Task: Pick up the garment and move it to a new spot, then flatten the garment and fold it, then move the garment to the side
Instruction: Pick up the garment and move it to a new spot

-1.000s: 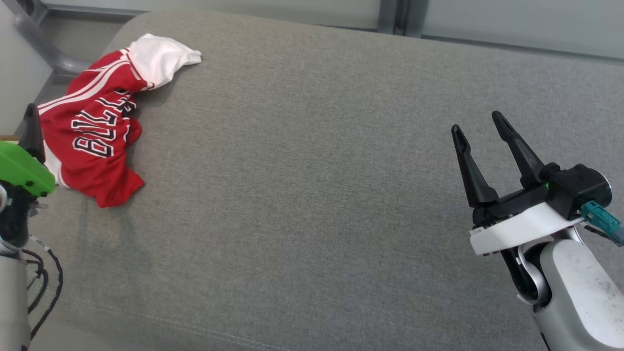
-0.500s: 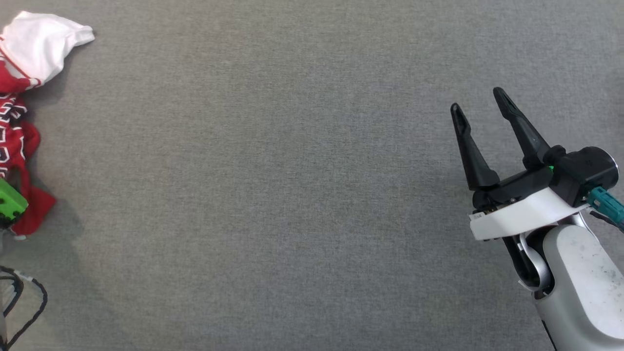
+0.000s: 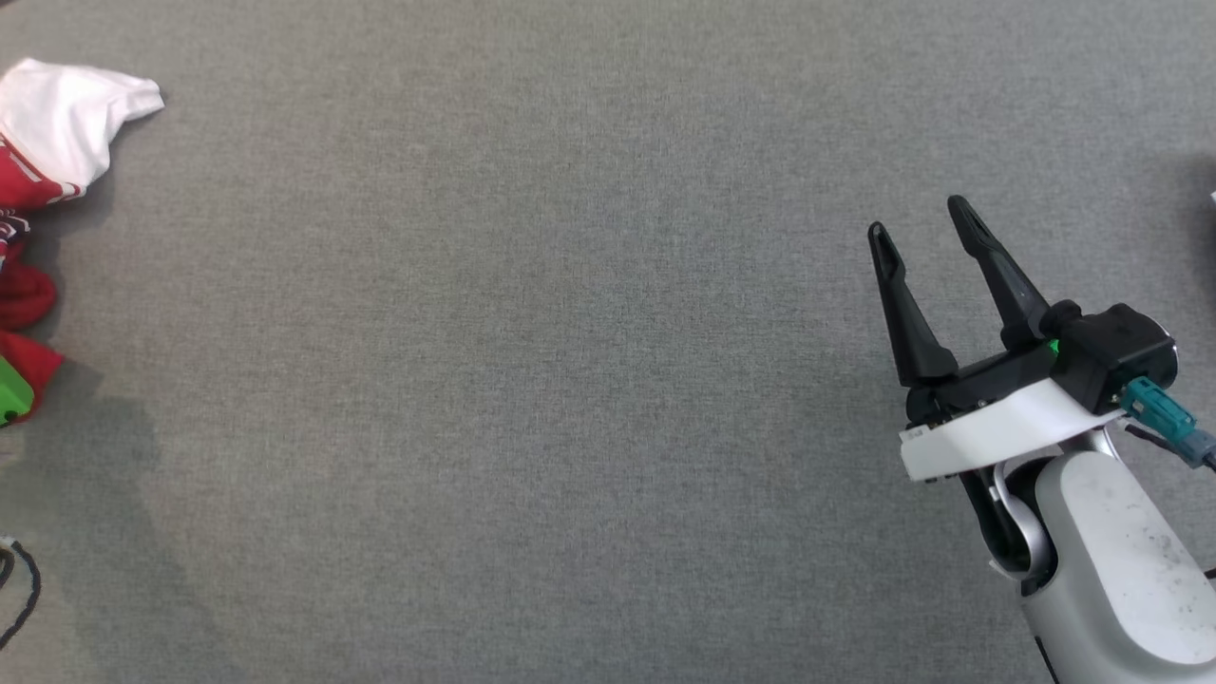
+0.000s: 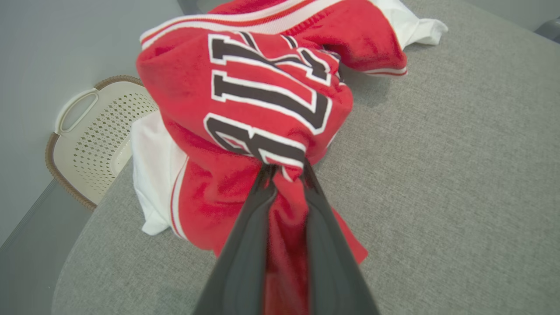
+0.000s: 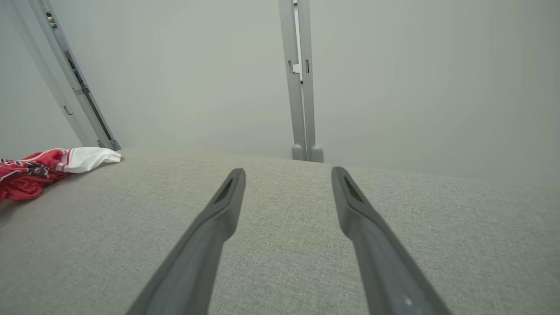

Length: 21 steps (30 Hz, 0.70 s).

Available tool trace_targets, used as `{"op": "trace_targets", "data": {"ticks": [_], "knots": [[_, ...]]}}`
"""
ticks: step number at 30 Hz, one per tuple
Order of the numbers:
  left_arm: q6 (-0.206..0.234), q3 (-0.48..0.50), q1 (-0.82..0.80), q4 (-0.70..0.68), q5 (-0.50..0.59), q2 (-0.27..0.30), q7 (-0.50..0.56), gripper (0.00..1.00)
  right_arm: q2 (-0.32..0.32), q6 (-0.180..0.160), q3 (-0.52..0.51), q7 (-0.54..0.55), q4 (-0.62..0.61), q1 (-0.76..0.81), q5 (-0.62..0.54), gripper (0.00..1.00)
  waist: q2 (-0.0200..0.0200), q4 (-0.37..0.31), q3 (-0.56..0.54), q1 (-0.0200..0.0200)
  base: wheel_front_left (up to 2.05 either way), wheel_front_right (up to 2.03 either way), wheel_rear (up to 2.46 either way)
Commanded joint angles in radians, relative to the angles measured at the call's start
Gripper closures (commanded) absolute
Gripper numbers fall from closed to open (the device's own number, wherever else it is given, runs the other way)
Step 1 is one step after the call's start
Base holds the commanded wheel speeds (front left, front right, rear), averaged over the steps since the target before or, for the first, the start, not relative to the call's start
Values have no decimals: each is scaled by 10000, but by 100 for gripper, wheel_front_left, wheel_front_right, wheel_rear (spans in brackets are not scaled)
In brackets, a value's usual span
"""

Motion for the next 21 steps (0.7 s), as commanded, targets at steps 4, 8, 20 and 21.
{"op": "trace_targets", "data": {"ticks": [4,8,20,21], "knots": [[-213,-552,-335,-381,425,285,-458,100,177,-3,-82,-180,300,438,161,0,0,-105,-1343,-1,0,0,0],[-312,-1141,-425,-1054,633,203,-654,100,343,-3,-281,-232,488,812,323,0,0,-317,-2114,-1,0,0,0],[-334,-3052,359,-5934,111,-367,124,100,476,-3,-644,-261,417,1416,412,0,0,-1499,-3258,-1,0,0,0],[-334,-3075,511,-6462,-49,-482,233,100,458,-3,-702,-260,388,1449,395,0,0,-1620,-3270,-1,0,0,0]]}}
